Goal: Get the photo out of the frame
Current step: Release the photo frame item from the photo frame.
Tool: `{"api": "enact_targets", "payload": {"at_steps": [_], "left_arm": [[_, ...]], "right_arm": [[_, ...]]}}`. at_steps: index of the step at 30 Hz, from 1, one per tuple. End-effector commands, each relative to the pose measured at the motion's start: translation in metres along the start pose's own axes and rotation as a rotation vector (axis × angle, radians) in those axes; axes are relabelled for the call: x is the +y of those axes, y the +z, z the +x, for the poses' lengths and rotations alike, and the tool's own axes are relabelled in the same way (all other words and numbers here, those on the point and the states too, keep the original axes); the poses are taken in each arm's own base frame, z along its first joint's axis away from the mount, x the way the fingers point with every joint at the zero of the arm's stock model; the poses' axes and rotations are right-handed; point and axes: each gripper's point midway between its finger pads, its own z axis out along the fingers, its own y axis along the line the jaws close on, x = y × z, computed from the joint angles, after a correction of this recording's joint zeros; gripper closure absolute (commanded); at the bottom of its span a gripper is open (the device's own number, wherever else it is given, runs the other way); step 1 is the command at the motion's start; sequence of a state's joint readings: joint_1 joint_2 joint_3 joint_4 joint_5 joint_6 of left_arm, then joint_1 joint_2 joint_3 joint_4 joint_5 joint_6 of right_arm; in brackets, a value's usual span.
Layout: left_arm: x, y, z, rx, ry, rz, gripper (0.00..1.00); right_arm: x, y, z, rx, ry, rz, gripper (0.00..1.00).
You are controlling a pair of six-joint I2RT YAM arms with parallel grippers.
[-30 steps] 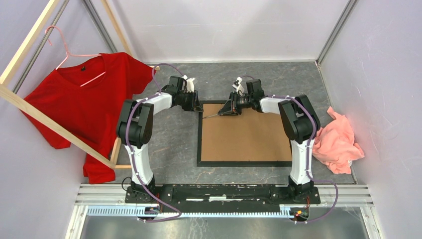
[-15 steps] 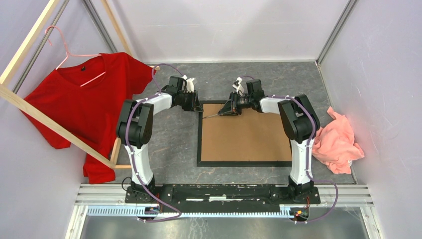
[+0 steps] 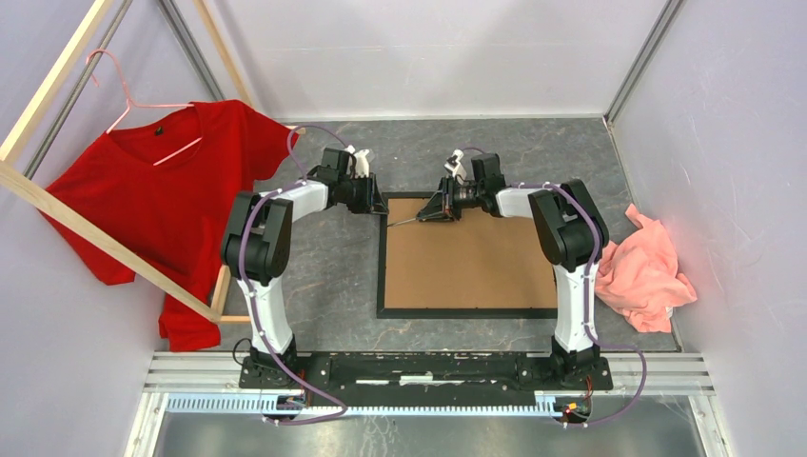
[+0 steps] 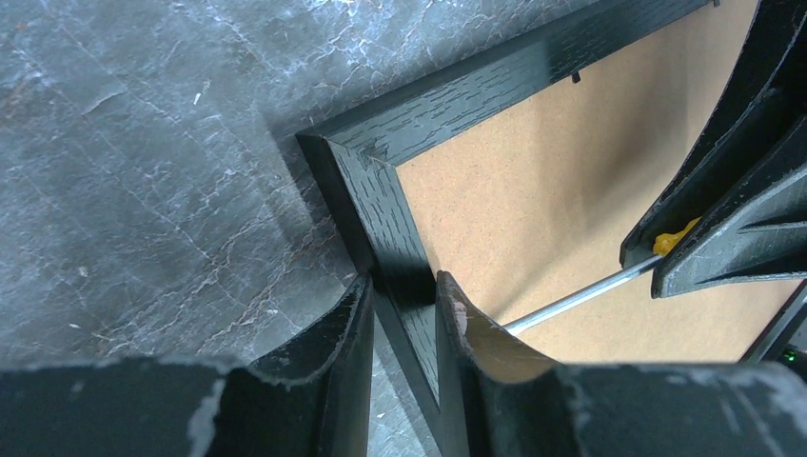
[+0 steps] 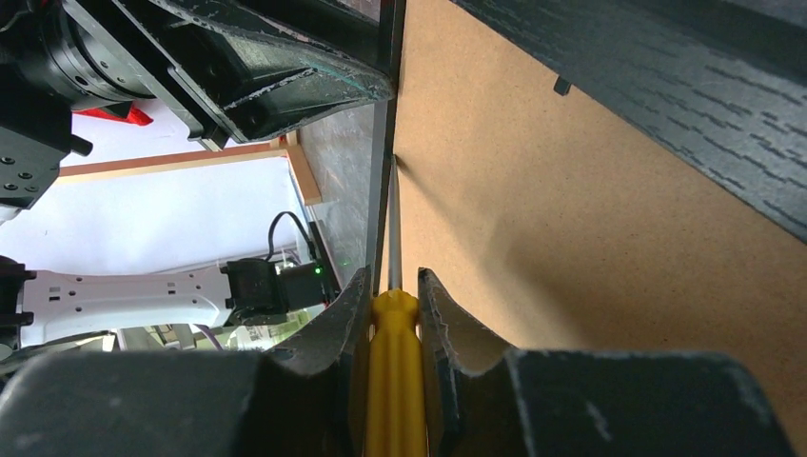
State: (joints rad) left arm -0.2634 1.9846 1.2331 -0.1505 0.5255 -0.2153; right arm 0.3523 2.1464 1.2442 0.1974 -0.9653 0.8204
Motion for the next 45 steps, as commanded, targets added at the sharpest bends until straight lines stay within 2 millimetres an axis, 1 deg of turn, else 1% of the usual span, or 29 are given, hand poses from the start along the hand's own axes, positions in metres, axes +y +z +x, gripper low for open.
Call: {"api": "enact_targets", "payload": {"at_steps": [1, 7, 9, 11, 14, 17, 20, 23, 26, 29, 32, 39, 45], "left_arm": [[-0.002, 0.006, 0.018, 0.035, -0.048, -0.007, 0.85], [0.000, 0.004, 0.018, 0.024, -0.067, -0.028, 0.95], [-0.001, 0.003, 0.018, 0.020, -0.072, -0.035, 0.98], [0.001, 0.001, 0.017, 0.012, -0.081, -0.051, 0.98], [0.003, -0.002, 0.019, 0.003, -0.107, -0.084, 0.98], [0.006, -0.004, 0.023, -0.005, -0.137, -0.127, 0.98], [0.009, -0.004, 0.028, -0.006, -0.163, -0.163, 0.98], [0.009, -0.002, 0.033, -0.003, -0.169, -0.180, 0.98], [0.011, -0.001, 0.034, -0.003, -0.172, -0.195, 0.98], [0.013, 0.000, 0.035, -0.006, -0.178, -0.204, 0.98], [0.013, 0.001, 0.036, -0.007, -0.181, -0.204, 0.98], [0.010, 0.003, 0.037, -0.008, -0.177, -0.205, 0.98], [0.008, 0.005, 0.038, -0.011, -0.170, -0.212, 0.98]], "right_arm": [[0.003, 0.022, 0.019, 0.048, -0.009, -0.029, 1.00], [0.010, 0.033, 0.028, 0.065, -0.024, -0.019, 1.00], [0.012, 0.036, 0.032, 0.067, -0.029, -0.006, 1.00], [0.015, 0.037, 0.034, 0.066, -0.043, 0.016, 1.00], [0.015, 0.034, 0.031, 0.029, -0.080, 0.095, 1.00], [0.020, 0.024, 0.023, -0.044, -0.086, 0.165, 1.00], [0.034, 0.019, 0.018, -0.078, -0.086, 0.216, 1.00], [0.050, 0.021, 0.017, -0.099, -0.100, 0.265, 1.00], [0.067, 0.029, 0.015, -0.118, -0.126, 0.300, 1.00], [0.075, 0.038, 0.009, -0.142, -0.150, 0.368, 1.00], [0.086, 0.046, 0.004, -0.167, -0.179, 0.395, 1.00], [0.125, 0.066, -0.005, -0.240, -0.287, 0.433, 1.00], [0.155, 0.091, 0.009, -0.253, -0.330, 0.423, 1.00]]}}
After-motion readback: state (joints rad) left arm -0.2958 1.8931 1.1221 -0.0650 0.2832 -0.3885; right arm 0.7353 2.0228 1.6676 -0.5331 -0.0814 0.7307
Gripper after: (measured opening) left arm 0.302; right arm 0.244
